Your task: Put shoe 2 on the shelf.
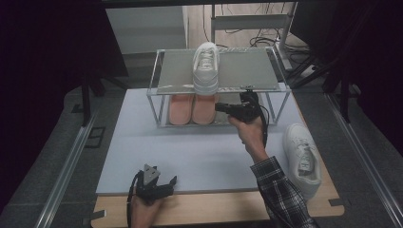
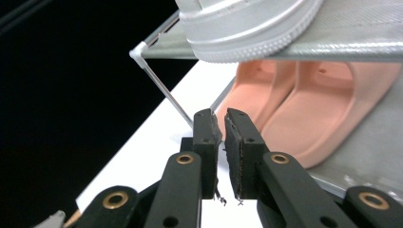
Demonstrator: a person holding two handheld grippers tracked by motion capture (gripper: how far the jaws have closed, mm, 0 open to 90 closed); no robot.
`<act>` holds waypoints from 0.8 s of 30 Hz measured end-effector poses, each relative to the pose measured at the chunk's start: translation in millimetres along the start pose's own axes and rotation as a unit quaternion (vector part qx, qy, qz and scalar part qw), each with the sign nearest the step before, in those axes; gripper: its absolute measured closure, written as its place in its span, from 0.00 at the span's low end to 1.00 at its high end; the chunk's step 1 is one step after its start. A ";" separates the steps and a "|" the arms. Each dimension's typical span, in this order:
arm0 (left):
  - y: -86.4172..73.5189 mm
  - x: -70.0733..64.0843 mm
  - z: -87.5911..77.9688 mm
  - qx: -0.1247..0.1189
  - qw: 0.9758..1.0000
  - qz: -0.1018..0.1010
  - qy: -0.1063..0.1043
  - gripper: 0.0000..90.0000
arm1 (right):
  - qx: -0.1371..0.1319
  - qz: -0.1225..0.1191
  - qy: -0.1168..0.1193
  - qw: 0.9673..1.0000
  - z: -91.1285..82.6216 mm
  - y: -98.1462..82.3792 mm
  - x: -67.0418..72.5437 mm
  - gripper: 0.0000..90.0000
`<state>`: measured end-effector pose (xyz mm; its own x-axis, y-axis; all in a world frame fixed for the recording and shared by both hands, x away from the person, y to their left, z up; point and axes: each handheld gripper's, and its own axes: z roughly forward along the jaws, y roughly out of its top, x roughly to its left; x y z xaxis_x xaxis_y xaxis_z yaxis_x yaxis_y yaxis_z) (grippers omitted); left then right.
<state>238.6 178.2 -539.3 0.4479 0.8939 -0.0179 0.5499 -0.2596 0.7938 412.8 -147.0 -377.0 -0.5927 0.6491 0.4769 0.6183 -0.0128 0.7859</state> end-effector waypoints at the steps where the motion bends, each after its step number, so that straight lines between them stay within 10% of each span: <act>1: 0.0 0.0 0.0 0.000 1.000 0.000 0.000 0.15 | 0.002 -0.004 -0.003 1.000 -1.5 -1.1 -0.1 0.90; 24: 0.0 -0.2 -0.1 0.000 1.000 -0.001 0.000 0.15 | 0.065 -0.095 -0.112 0.987 -26.9 -30.2 -2.4 0.62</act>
<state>238.5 178.0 -539.2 0.4473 0.8942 -0.0189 0.5504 -0.2586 0.7938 381.7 -168.6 -391.3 -0.5841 0.7824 0.2159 0.5767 0.2128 0.7887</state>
